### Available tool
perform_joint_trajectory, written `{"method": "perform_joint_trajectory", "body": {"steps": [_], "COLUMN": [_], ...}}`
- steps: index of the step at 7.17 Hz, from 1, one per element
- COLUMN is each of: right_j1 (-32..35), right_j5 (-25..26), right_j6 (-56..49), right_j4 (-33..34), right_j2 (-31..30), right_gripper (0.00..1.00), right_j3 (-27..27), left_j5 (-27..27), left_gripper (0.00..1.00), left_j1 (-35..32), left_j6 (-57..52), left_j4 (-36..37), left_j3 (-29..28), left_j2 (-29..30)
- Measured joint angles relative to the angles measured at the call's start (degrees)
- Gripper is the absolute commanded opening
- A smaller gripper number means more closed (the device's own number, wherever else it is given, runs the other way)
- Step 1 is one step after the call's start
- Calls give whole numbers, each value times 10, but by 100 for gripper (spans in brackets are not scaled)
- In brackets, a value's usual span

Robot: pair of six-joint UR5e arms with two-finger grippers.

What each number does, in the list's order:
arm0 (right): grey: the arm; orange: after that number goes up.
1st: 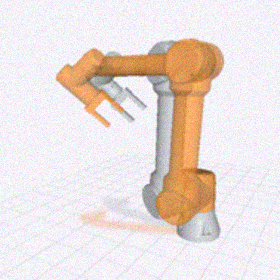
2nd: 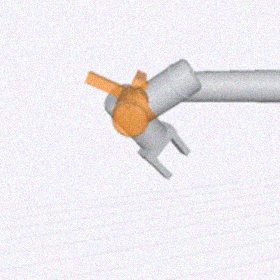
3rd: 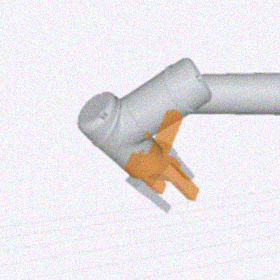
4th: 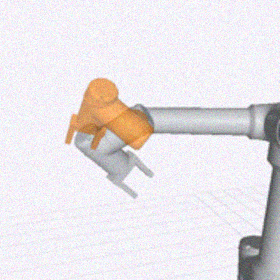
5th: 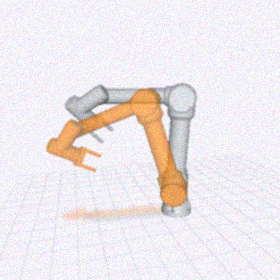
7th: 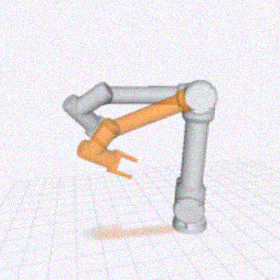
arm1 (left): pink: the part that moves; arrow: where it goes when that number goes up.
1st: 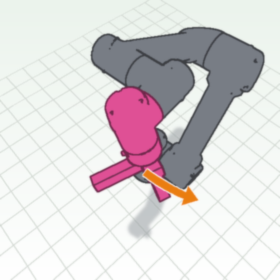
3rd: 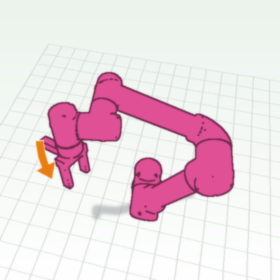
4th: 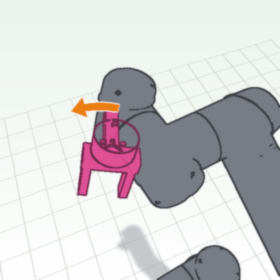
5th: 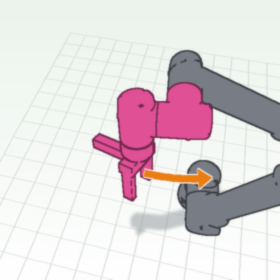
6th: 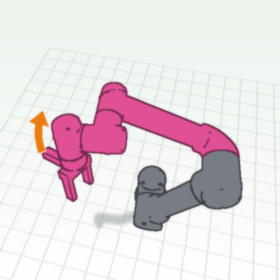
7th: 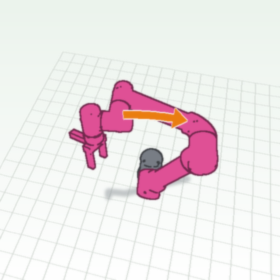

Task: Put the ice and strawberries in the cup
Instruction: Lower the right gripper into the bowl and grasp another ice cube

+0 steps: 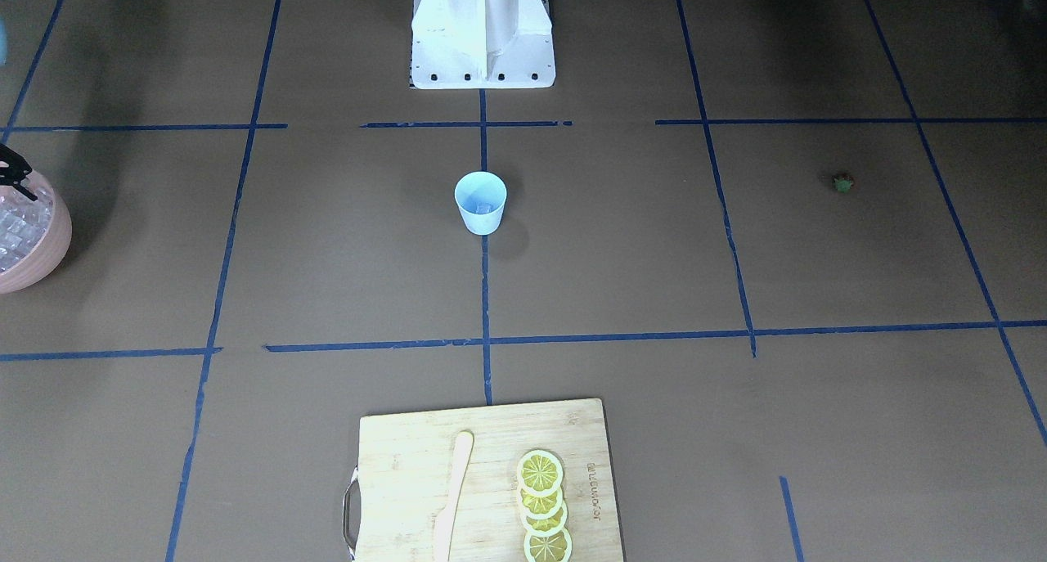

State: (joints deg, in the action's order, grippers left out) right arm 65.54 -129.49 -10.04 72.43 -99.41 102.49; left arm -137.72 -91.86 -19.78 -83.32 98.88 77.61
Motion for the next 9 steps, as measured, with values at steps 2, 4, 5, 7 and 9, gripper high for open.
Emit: {"method": "perform_joint_trajectory", "body": {"steps": [2, 4, 5, 7, 9], "right_j1": [-3, -4, -4, -4, -3], "right_j5": [2, 8, 9, 9, 3], "right_j6": [-1, -1, -2, -2, -2], "right_j4": [1, 1, 2, 2, 2], "right_j2": [-4, -4, -4, -4, -4], "right_gripper": [76, 48, 27, 7, 7], "right_j3": [-4, -10, -12, -13, -9], "left_j5": [0, 0, 0, 0, 0], "left_gripper": [100, 100, 100, 100, 100], "left_j1": [0, 0, -1, -1, -1], "left_j6": [0, 0, 0, -1, -1], "left_j4": [0, -1, -2, -2, -2], "left_j3": [0, 0, 1, 2, 3], "left_j2": [0, 0, 0, 0, 0]}}
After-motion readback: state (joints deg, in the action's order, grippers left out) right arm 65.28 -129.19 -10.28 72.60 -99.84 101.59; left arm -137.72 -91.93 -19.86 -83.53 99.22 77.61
